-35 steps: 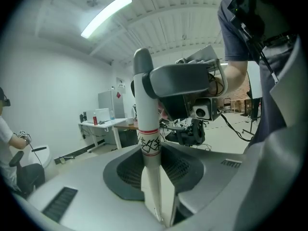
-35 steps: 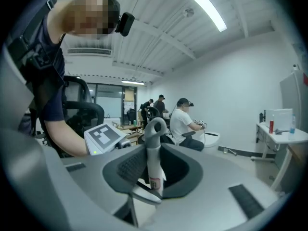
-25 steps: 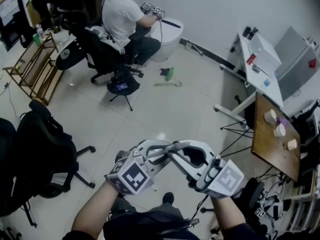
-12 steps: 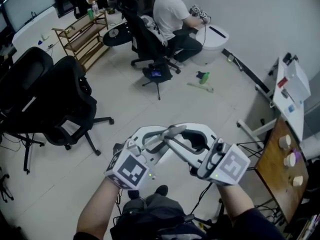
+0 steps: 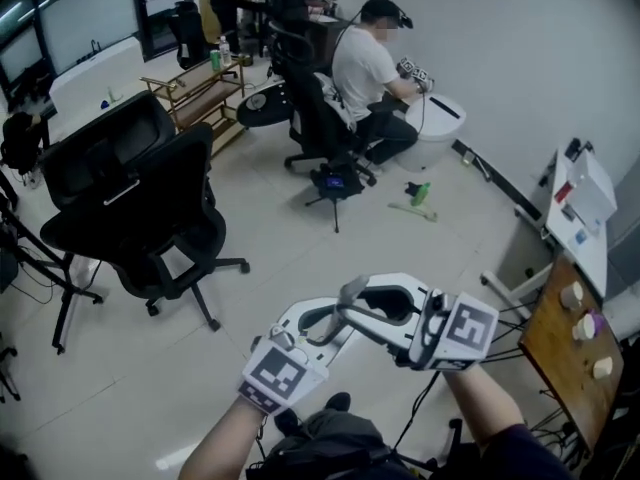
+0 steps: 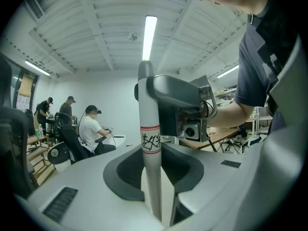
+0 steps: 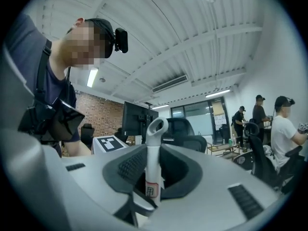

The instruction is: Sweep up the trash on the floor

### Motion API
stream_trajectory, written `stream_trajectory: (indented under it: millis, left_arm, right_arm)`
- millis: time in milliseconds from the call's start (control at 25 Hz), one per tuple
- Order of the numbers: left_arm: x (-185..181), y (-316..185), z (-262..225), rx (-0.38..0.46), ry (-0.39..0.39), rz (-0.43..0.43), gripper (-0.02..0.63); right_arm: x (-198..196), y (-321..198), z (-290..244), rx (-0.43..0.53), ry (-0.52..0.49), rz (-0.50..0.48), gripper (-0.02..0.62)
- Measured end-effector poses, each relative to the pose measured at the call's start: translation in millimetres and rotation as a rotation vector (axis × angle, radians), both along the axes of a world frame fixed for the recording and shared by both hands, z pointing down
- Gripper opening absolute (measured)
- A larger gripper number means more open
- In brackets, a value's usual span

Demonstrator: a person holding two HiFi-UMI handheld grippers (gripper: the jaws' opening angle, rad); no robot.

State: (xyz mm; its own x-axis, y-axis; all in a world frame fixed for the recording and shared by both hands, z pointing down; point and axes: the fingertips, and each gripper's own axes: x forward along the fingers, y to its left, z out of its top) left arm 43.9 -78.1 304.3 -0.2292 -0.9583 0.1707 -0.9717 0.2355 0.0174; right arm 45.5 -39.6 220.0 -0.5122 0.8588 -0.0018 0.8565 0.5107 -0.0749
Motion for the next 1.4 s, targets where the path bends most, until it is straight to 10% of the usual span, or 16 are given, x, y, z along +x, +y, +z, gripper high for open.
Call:
stream_trajectory:
  millis: [440,840,1400]
  left_arm:
    - [70.2,31.1,10.3,0.004,0.022,-0.043,0.086]
    - [98.8,-13.4,74.0,-0.105,0.076,-0.097,0.086]
    - [129.0,-53.4,197.6,-0.252,0.18,0.004,0.084]
  right_arm:
    - [71.8,34.7,9.9,0.072,0.003,-0.22,0.098]
    - [96.5,-11.8,69.7,-0.012,0.094,-0.242,0.101]
    - [119.8,-43.2,189.1,0.109,0.263,-0.231,0.109]
